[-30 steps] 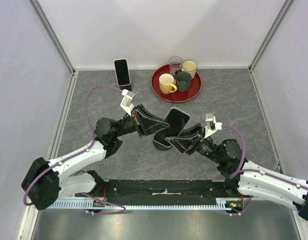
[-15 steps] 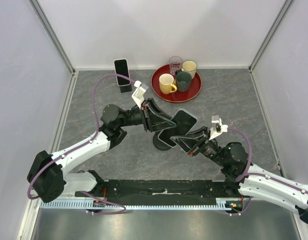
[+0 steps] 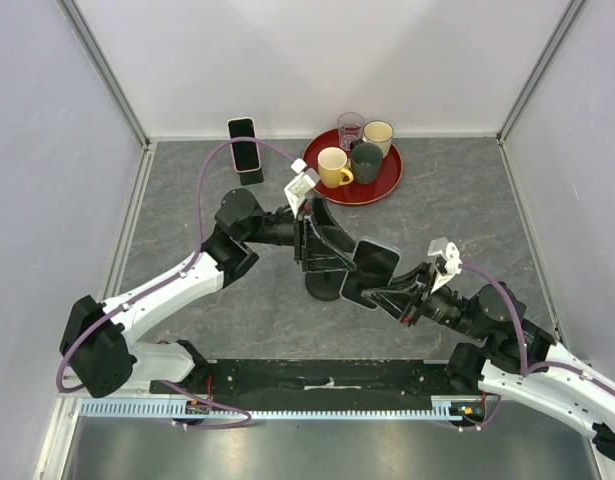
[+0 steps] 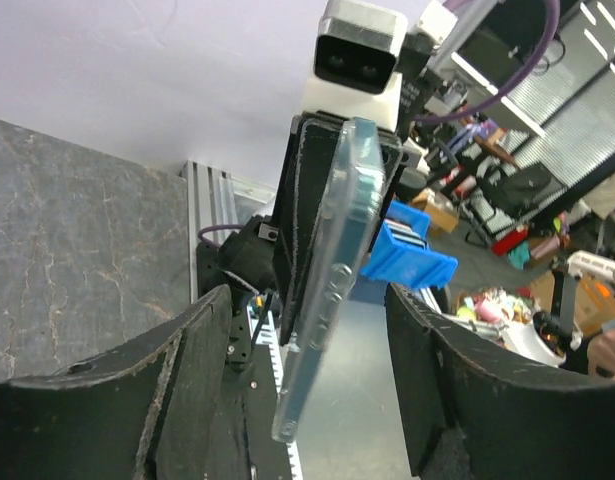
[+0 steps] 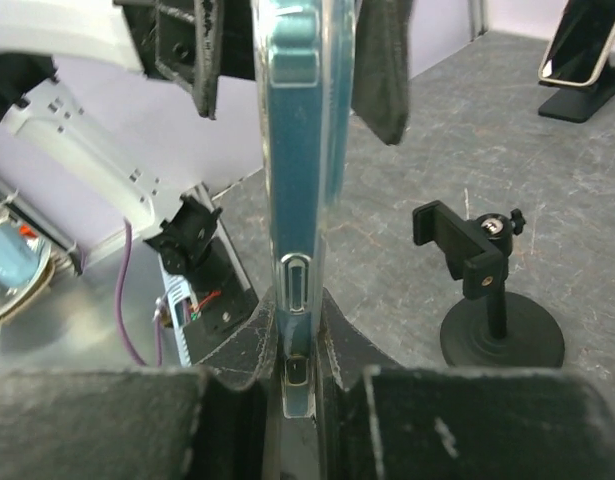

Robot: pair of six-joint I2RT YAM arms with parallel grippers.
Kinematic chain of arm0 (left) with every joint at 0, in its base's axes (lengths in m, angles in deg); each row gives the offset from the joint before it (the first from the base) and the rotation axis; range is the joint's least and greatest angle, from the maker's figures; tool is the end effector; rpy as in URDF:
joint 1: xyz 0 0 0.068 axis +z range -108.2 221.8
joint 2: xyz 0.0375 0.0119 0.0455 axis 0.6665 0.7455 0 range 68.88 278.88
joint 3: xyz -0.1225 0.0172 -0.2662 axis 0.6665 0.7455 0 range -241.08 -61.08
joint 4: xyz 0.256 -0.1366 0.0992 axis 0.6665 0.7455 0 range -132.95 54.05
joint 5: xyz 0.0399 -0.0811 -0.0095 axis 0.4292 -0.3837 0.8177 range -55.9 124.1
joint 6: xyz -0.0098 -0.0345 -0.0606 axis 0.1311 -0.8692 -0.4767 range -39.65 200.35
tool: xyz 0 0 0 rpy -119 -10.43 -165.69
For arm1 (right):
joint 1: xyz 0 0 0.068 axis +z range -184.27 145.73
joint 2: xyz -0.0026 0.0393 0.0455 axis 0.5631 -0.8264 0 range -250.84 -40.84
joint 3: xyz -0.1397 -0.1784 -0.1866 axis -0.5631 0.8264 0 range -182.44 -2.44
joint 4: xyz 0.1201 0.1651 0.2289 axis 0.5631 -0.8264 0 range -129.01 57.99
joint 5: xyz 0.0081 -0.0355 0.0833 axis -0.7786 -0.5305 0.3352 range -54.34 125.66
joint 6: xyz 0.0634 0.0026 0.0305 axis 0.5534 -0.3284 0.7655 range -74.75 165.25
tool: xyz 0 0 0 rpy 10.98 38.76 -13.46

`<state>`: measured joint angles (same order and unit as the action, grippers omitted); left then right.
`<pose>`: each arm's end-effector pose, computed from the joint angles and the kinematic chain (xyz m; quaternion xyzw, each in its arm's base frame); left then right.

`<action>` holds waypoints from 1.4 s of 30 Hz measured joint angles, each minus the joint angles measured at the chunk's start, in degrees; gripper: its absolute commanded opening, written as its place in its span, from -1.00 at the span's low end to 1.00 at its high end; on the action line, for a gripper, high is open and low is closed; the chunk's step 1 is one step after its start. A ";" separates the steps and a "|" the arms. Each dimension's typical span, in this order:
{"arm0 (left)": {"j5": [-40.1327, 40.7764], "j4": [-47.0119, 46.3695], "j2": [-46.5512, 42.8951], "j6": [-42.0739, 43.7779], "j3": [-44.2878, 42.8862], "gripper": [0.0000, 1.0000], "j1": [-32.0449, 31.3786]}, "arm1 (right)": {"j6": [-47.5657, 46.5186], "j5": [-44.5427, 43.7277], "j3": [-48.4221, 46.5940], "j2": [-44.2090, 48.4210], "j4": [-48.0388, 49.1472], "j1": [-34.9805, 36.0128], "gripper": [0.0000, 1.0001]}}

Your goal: Place the phone on the phone stand

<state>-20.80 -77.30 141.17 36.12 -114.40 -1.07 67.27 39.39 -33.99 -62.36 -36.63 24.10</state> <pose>0.2119 -0.2610 0.3753 0.3602 0.5422 -0.6888 0.3191 0.0824 0.1411 0.3406 -0.2327 0.6315 0.4939 0.5506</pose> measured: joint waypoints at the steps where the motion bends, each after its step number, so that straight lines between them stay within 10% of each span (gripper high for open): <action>1: -0.96 0.83 0.68 0.74 -1.07 0.40 -0.35 | -0.57 1.16 -1.01 -0.17 -1.53 0.00 -1.00; 11: -5.81 6.36 2.21 6.29 -3.26 -0.36 -3.10 | -2.54 9.79 -3.69 -4.90 -8.24 -0.04 -1.00; 18: -7.23 11.08 3.21 9.73 -5.88 -0.08 -4.61 | -2.51 10.62 -3.63 -5.14 -8.59 -0.02 -1.00; 32: -6.99 14.80 2.78 14.19 -5.99 -0.53 -5.16 | -1.92 11.26 -3.52 -5.86 -8.44 -0.09 -1.00; 38: -6.93 14.99 2.69 14.80 -5.99 -0.12 -5.20 | -1.86 11.52 -3.52 -6.16 -8.41 -0.09 -1.00; 42: -6.91 14.86 2.34 14.78 -5.99 -0.45 -5.27 | -1.90 11.96 -3.52 -6.29 -8.41 -0.07 -1.00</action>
<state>-27.70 -62.44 143.51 50.89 -120.39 -6.34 65.37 51.34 -37.51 -68.65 -45.05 24.03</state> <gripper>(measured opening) 0.421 0.173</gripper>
